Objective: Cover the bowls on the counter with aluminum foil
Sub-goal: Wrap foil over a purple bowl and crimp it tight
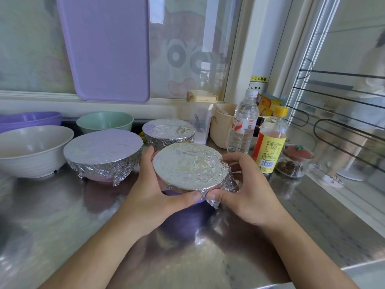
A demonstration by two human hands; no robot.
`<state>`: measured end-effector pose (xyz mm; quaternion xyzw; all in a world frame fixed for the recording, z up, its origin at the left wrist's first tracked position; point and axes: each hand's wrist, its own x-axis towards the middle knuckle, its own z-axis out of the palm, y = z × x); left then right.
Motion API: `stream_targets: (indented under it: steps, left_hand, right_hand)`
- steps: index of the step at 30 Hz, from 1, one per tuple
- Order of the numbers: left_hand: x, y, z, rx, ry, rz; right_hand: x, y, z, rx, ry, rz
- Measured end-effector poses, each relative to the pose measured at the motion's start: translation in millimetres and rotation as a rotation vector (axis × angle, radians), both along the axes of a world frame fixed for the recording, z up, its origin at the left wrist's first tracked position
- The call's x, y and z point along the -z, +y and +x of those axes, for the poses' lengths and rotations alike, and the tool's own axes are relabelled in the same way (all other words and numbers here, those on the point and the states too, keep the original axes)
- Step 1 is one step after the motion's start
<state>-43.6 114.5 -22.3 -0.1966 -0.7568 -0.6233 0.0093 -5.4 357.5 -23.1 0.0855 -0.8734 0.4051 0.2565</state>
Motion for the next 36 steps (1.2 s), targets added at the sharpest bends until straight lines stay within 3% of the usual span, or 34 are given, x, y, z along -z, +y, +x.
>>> stream_targets:
  steps: [5,10,18,29,36]
  left_hand:
    - [-1.3,3.6,0.0,-0.009,-0.033,0.021]
    - [0.6,4.7,-0.7,-0.025,-0.017,0.023]
    - [0.1,4.6,-0.7,-0.019,0.017,0.03]
    - [5.2,3.8,-4.2,0.014,0.029,0.058]
    - [7.7,3.4,-6.3,0.025,0.027,0.052]
  right_hand:
    - [-1.4,1.1,-0.1,-0.036,-0.08,0.079]
    - [-9.4,3.9,3.0,-0.145,-0.151,-0.022]
    - [-3.3,3.2,1.3,0.085,-0.203,0.131]
    - [1.5,6.2,-2.0,0.06,-0.175,0.36]
    - [-0.5,6.4,-1.0,0.089,-0.116,0.205]
